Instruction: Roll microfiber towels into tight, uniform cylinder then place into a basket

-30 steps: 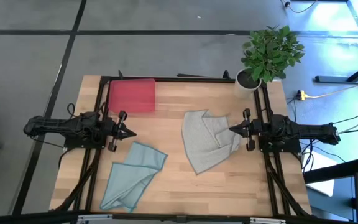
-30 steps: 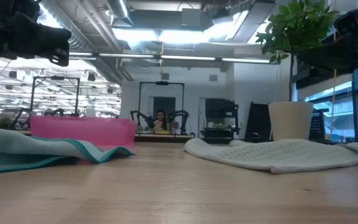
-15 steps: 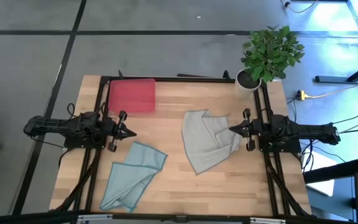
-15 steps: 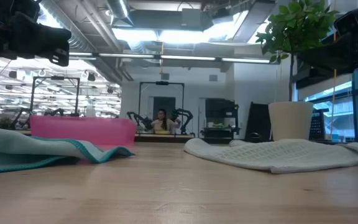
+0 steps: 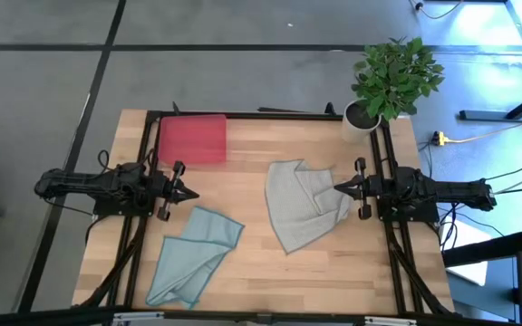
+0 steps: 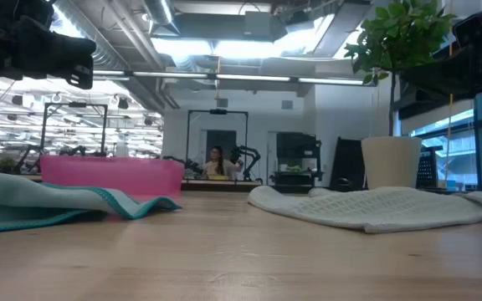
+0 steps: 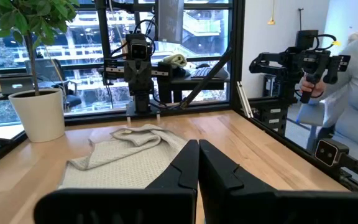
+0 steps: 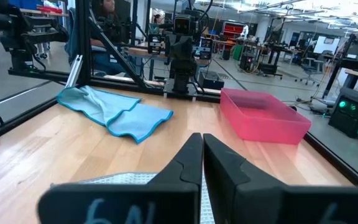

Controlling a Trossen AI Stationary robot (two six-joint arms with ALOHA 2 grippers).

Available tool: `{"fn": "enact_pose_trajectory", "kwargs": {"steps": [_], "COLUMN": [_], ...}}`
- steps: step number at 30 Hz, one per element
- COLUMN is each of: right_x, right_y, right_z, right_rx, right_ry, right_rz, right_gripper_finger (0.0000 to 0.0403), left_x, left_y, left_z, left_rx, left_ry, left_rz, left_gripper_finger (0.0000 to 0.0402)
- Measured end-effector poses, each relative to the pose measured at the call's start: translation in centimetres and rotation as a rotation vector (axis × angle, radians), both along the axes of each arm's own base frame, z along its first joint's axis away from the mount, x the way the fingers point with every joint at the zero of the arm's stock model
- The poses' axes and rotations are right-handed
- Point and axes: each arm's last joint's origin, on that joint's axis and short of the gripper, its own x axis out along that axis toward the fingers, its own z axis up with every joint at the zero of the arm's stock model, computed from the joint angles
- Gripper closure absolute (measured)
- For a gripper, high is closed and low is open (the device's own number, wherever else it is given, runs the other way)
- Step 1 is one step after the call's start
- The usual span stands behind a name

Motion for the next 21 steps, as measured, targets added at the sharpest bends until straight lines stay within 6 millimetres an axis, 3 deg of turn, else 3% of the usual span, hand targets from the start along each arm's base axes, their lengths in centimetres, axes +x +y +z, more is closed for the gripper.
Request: {"fn": "enact_pose_trajectory", "kwargs": {"steps": [12, 21], "right_x": [0.0, 0.0], "right_y": [0.0, 0.0], "right_z": [0.0, 0.2], "right_rx": [0.002, -0.028], "right_ry": [0.000, -0.023], "right_rz": [0.000, -0.001], "right_gripper_finger": [0.0386, 0.0386], "left_x": [0.0, -1.0], "left_y": [0.1, 0.4], "left_z": [0.3, 5.4], "left_rx": [0.006, 0.006], "left_ry": [-0.026, -0.168], "left_rz": [0.021, 0.155], "left_gripper_finger": [0.0401, 0.0401]}}
